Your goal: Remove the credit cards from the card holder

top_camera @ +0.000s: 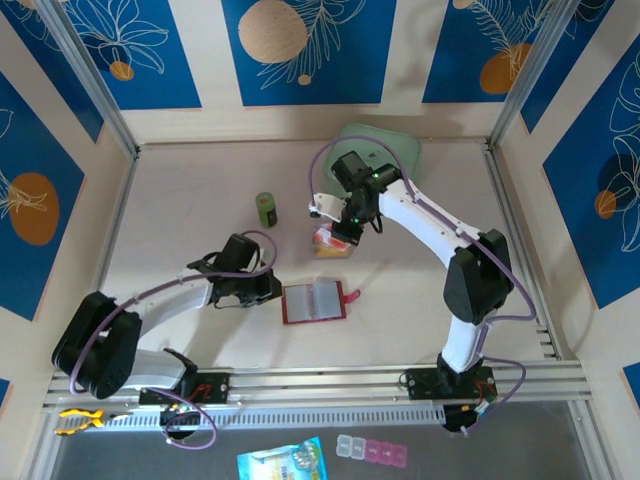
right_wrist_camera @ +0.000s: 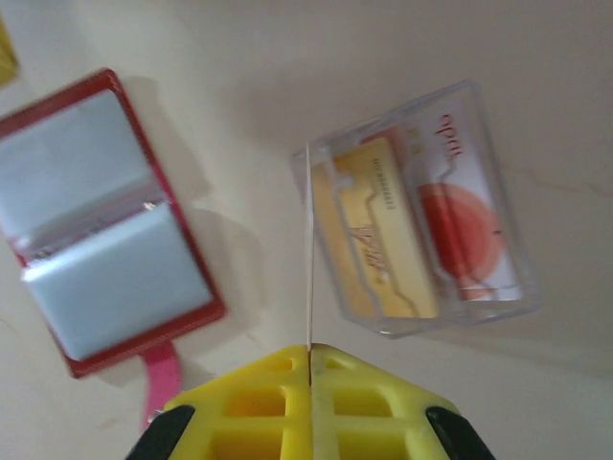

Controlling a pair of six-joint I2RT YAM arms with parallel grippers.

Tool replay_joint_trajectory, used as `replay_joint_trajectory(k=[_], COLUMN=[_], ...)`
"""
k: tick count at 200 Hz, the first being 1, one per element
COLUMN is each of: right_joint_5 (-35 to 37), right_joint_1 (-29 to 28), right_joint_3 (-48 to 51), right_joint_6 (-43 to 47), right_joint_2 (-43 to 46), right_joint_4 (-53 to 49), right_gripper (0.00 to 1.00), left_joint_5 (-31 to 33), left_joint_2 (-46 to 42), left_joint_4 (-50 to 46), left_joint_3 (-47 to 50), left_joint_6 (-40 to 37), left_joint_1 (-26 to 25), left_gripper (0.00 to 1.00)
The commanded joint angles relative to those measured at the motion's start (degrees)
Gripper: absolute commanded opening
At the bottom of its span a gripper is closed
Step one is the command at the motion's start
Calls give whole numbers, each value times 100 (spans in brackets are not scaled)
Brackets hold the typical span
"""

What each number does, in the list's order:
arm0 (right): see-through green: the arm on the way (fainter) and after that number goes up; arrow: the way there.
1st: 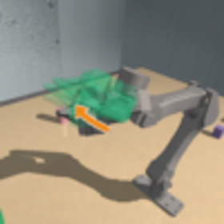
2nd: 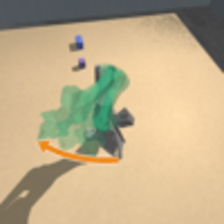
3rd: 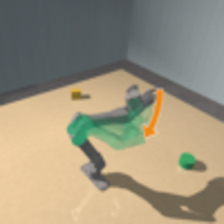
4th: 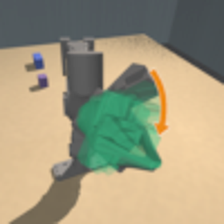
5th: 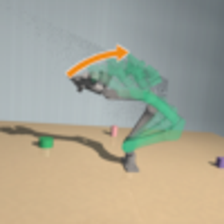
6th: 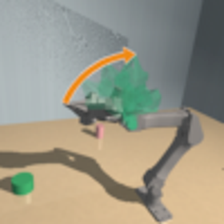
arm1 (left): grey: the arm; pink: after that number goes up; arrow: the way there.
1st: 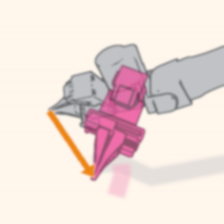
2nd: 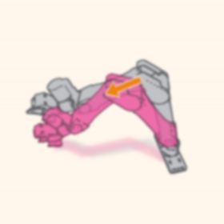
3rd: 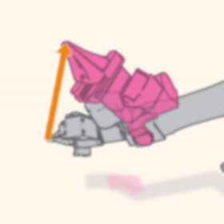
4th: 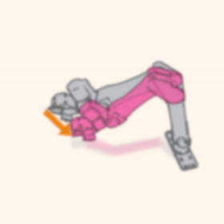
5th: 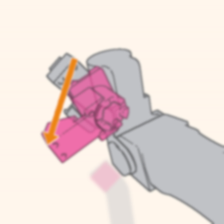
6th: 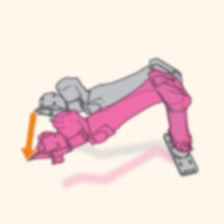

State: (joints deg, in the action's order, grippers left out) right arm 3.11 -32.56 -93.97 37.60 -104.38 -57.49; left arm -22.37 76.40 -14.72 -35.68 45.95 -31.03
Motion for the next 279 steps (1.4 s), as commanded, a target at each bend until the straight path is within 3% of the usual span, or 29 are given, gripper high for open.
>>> replay_joint_trajectory(k=[1, 61, 136, 168, 208, 228, 254, 279], right_joint_5=[130, 230, 229, 404, 361, 328, 288, 199], right_joint_1=[174, 309, 349, 359, 454, 549, 669, 758], right_joint_3=[-623, -1661, -1819, -1775, -1442, -1049, -267, 605], right_joint_6=[981, 1440, 1508, 1402, 1138, 800, 266, -224], right_joint_2=[-304, -1200, -1733, -1706, -1274, -959, -465, 34], right_joint_4=[-382, -682, -644, -456, -84, 278, 830, 1377], right_gripper=[0, 0, 0, 20, 21, 23, 35, 66], left_joint_5=[49, -12, -123, -162, -53, 207, 570, 971], left_joint_2=[-132, -62, 104, 166, 149, -11, -309, -475], left_joint_4=[-178, -57, 0, 9, -123, -333, -616, -910], left_joint_3=[95, 143, 139, 131, 71, -7, -100, -256], left_joint_6=[-87, -51, -129, -166, -303, -483, -762, -1103], left_joint_1=[88, 179, 342, 395, 512, 579, 756, 956], left_gripper=[12, 12, 13, 13, 15, 23, 45, 61])
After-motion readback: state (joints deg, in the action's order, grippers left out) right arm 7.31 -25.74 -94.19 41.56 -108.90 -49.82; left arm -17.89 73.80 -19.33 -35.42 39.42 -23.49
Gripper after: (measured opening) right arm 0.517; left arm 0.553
